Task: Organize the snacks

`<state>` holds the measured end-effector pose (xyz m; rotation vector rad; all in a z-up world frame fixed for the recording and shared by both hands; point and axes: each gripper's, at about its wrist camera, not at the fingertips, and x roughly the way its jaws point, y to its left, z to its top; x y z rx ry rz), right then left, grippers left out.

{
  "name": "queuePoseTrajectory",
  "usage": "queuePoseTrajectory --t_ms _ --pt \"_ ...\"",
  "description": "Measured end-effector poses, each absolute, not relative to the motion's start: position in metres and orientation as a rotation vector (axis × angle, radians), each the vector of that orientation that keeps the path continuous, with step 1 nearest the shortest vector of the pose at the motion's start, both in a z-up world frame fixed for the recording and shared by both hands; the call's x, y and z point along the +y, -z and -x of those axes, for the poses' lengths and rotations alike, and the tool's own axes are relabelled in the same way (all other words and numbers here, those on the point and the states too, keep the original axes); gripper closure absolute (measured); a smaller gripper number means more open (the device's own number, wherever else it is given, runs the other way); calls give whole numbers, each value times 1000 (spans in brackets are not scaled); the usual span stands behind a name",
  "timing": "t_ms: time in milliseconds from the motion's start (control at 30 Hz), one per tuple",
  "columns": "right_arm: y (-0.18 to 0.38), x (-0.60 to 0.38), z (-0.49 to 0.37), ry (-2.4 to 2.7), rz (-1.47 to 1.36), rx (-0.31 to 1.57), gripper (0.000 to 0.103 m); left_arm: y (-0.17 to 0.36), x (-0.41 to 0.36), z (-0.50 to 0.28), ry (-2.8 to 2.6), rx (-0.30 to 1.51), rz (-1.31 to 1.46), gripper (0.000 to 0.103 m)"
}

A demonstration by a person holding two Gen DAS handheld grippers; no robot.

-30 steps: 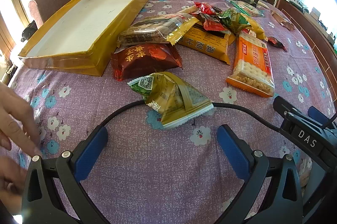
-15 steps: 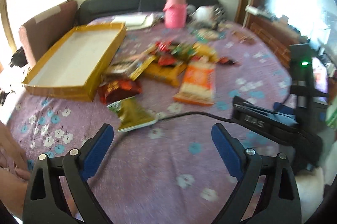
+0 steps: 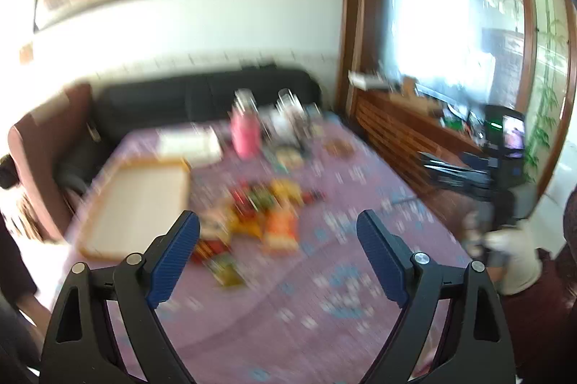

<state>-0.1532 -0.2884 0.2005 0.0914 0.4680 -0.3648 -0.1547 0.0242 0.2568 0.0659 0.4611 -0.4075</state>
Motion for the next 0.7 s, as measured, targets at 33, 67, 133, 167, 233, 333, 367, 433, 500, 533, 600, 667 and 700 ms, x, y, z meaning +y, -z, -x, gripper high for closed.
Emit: queuePoseTrajectory --t_ms 33,67,133,167,233,333,367,433,500,533,600,667,700 --pt "-218 -296 161 352 -98 441 0 -274 31 157 378 426 -79 13" --pt "-240 -304 171 336 -105 409 0 -289 38 158 347 399 -92 13" --pt "-276 -312 189 331 -95 360 0 -311 48 163 322 371 -97 13" --pt "-291 -316 199 324 -99 335 0 -320 52 167 332 367 -97 13" --pt "-318 -321 219 327 -101 290 0 -336 59 175 358 362 -94 13" --pt "-342 -322 249 322 -85 231 0 -357 64 197 386 367 -97 13" --pt "-348 -322 258 312 -84 220 0 -365 65 205 389 365 -92 13" --pt "-359 -321 278 308 -88 188 0 -380 69 223 384 354 -86 13" --pt "-367 -321 295 327 -93 146 0 -395 73 237 370 327 -85 13" --pt "-369 -323 302 331 -105 132 0 -400 73 242 363 314 -91 12" --pt "-374 -331 320 341 -129 116 0 -412 75 258 324 269 -113 12" --pt "-376 -339 332 362 -145 105 0 -421 78 273 293 239 -130 12" --pt "-377 -345 339 387 -160 93 0 -424 78 279 280 238 -131 12"
